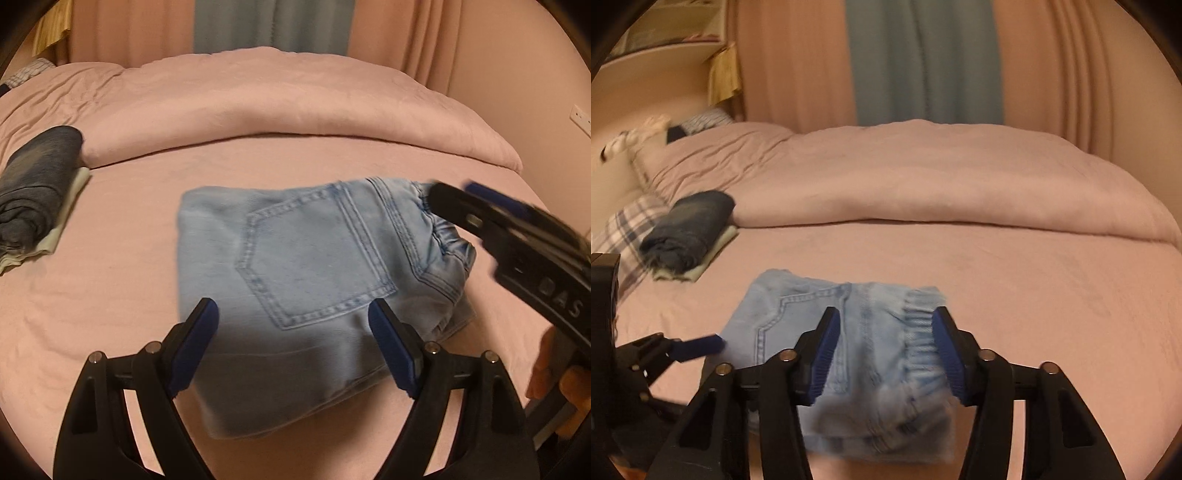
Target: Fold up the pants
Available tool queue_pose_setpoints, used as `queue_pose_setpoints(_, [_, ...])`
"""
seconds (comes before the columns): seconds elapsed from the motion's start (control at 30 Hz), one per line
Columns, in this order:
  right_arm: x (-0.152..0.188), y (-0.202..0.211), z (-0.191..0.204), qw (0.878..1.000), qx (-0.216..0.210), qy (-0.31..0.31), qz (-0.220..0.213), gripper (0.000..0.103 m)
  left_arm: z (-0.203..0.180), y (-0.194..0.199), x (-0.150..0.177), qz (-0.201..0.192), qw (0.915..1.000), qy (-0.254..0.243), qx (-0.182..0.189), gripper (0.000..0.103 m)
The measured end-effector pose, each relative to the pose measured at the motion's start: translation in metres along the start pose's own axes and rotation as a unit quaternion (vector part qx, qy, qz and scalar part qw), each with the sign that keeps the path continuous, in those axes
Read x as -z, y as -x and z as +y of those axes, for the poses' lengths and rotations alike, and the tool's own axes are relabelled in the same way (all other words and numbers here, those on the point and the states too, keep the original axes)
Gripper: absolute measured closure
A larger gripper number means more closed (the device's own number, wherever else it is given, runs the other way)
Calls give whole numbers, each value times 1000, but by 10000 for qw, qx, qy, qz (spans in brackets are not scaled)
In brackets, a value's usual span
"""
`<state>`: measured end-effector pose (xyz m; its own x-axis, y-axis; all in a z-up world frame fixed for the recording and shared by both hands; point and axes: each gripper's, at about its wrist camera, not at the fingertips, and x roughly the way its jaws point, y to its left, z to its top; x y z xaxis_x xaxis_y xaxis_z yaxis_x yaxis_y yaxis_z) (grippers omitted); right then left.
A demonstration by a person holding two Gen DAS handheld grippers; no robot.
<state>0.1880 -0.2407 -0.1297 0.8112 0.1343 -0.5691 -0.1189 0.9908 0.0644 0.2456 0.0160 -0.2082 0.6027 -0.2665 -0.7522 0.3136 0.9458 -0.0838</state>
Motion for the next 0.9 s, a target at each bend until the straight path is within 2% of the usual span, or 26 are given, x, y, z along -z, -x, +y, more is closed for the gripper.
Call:
queue_pose_setpoints(0.1, [-6, -20, 3, 9997, -67, 61, 212, 49, 1, -10, 1, 202, 9998, -2, 28, 20])
queue_pose_setpoints(0.2, [-3, -46, -2, 9975, 14, 47, 706, 49, 2, -16, 11, 360, 9993, -136, 29, 20])
queue_pose_setpoints(0.3, [10, -64, -6, 9929, 102, 169, 1175, 50, 9, -19, 14, 389, 9990, 52, 201, 20])
queue_pose_setpoints(0.6, [15, -60, -3, 9934, 117, 161, 1127, 50, 10, -19, 14, 446, 9986, 150, 237, 19])
queue_pose_setpoints(0.8, [16, -21, -10, 9970, -211, -318, 673, 50, 10, -19, 13, 480, 9984, 209, 224, 19])
queue_pose_setpoints(0.87, [26, -19, -9, 9963, -222, -271, 786, 50, 8, -20, 11, 498, 9984, 204, 190, 19])
queue_pose_setpoints(0.9, [32, -23, -7, 9958, -97, -130, 903, 50, 6, -21, 11, 504, 9984, 184, 162, 18])
